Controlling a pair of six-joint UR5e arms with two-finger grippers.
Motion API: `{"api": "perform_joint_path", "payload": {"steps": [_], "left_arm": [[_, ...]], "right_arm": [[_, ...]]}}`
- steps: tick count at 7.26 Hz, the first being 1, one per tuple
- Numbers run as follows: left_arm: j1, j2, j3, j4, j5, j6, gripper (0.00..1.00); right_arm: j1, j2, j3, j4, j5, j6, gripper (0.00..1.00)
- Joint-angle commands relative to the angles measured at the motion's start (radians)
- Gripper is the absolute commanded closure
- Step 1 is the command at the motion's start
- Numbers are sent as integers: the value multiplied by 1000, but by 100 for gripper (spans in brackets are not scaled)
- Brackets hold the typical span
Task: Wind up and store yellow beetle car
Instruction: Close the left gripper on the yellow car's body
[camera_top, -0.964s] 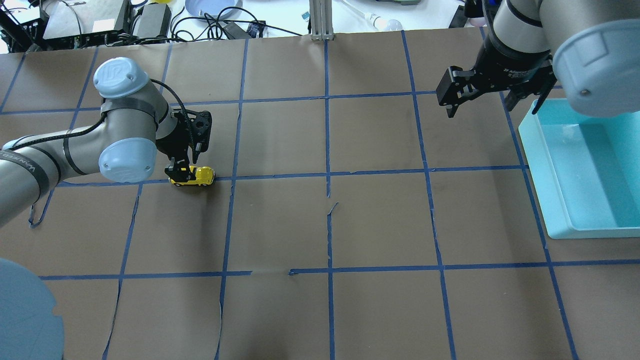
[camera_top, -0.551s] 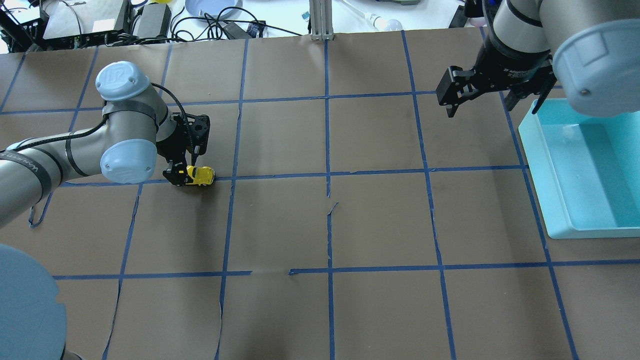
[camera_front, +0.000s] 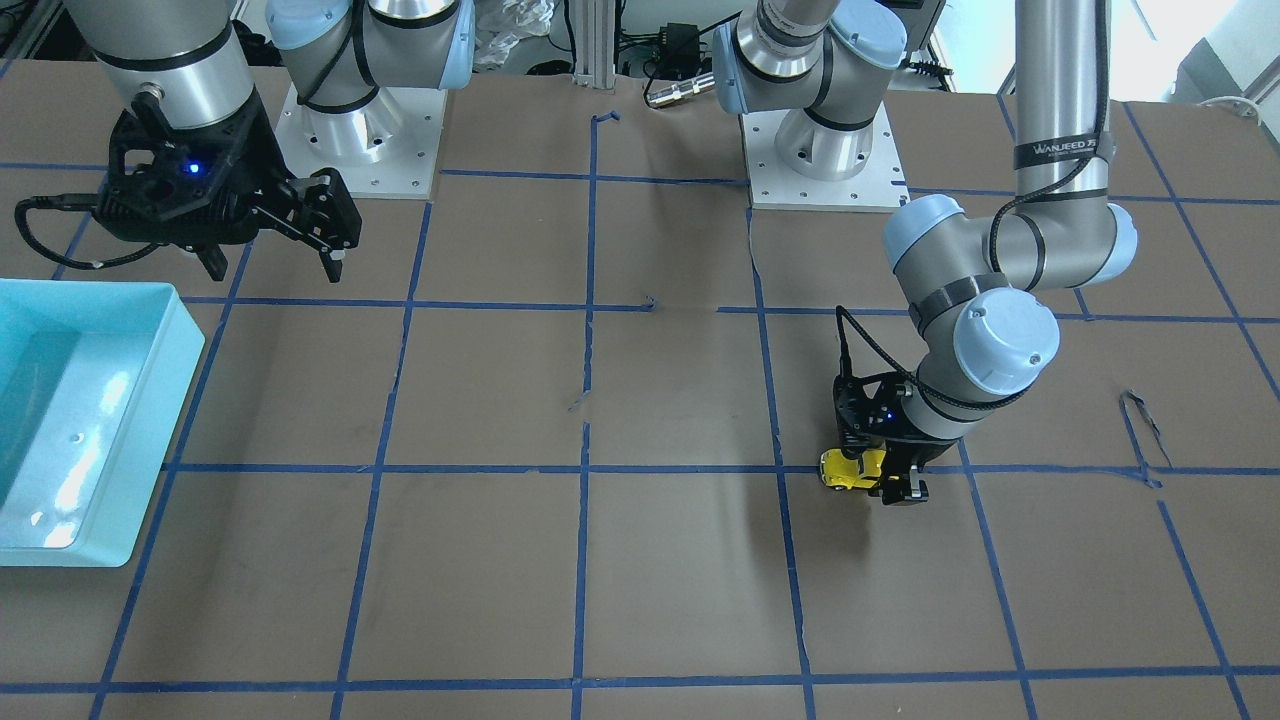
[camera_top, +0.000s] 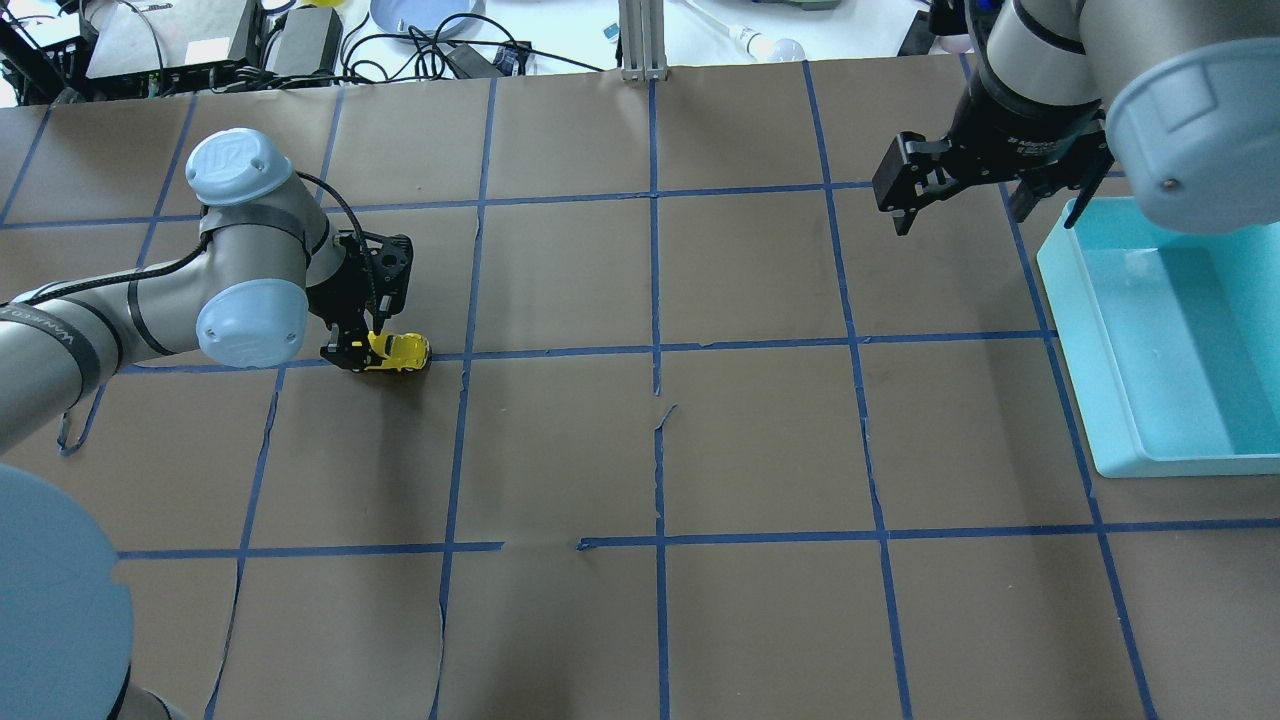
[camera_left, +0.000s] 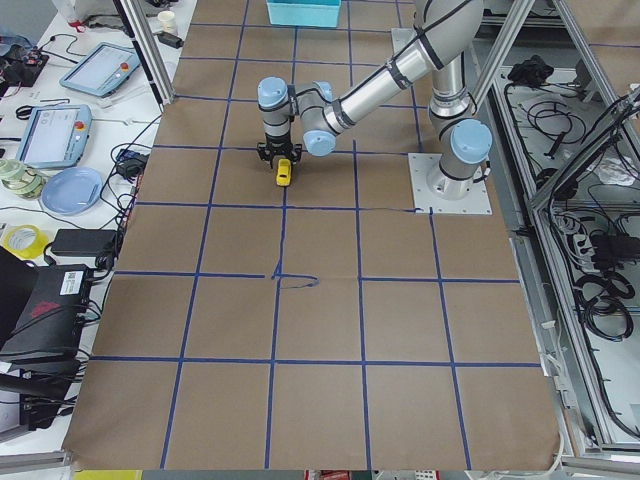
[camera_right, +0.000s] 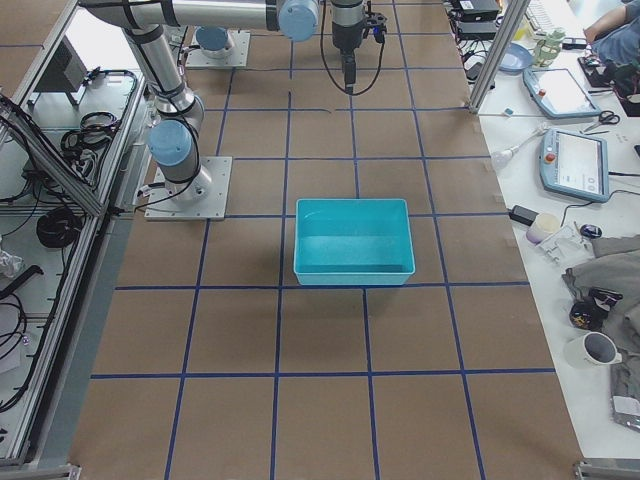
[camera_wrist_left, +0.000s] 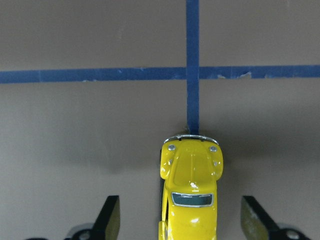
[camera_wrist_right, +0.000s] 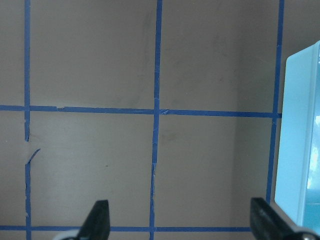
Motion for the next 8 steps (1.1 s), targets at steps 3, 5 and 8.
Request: {"api": "perform_joint_path", "payload": {"steps": [3, 5, 8], "left_arm": [[10, -17, 1, 0, 1, 45, 77], [32, -19, 2, 2, 0, 47, 78], [89, -19, -1, -1, 0, 53, 77]], "right_arm": [[-1, 0, 0, 0, -1, 0, 0], [0, 0, 0, 0, -1, 0, 0], [0, 0, 0, 0, 0, 0, 0]]}}
